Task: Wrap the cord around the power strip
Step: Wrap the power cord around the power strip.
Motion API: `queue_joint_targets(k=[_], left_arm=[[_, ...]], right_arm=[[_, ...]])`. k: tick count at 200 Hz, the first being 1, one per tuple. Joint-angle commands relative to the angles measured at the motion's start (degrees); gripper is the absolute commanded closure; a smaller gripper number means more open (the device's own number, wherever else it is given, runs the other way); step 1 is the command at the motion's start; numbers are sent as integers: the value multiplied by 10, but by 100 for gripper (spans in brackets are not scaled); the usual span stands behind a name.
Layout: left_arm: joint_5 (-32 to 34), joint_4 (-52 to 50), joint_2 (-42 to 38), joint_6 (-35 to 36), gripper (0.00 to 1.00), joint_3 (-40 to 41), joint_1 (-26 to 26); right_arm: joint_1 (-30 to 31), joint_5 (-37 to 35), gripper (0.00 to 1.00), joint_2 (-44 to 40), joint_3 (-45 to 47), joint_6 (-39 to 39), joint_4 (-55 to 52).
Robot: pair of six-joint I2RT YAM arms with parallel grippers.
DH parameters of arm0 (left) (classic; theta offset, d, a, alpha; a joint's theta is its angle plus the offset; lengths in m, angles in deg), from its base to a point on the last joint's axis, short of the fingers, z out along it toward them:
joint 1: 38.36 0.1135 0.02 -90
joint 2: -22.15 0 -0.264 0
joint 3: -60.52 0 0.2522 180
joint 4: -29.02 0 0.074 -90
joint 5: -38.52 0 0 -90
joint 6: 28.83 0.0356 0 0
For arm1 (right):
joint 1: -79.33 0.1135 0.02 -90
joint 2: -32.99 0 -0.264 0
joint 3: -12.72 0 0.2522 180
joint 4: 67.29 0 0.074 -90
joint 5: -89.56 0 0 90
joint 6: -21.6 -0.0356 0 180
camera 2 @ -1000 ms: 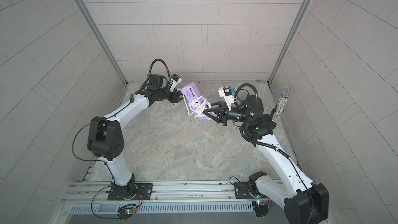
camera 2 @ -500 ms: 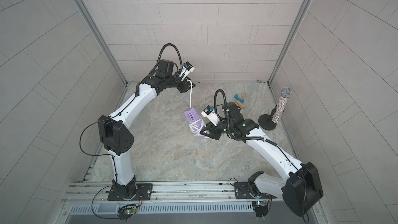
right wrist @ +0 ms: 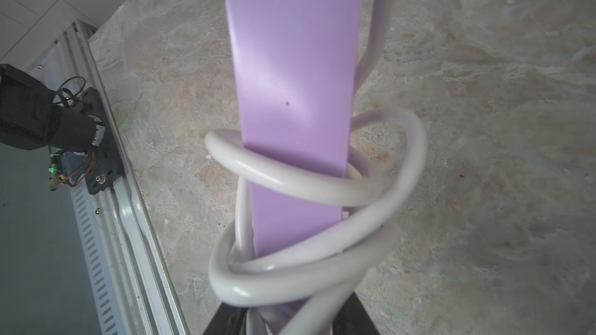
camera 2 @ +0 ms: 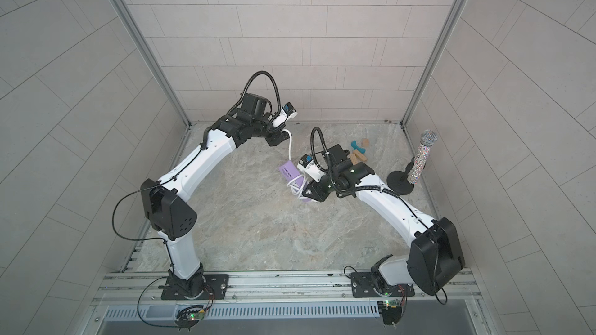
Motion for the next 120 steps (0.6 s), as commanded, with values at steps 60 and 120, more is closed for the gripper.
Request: queue_joint_targets(k=[60,120], left_arm=[[265,-22,-31,17,86,25,-114],[223,-23,-100,-89,86,135,-120]], right_arm=[[-2,-212,100,61,-66,-65,-75],[-86,-178,100,14,-1,-188,74]])
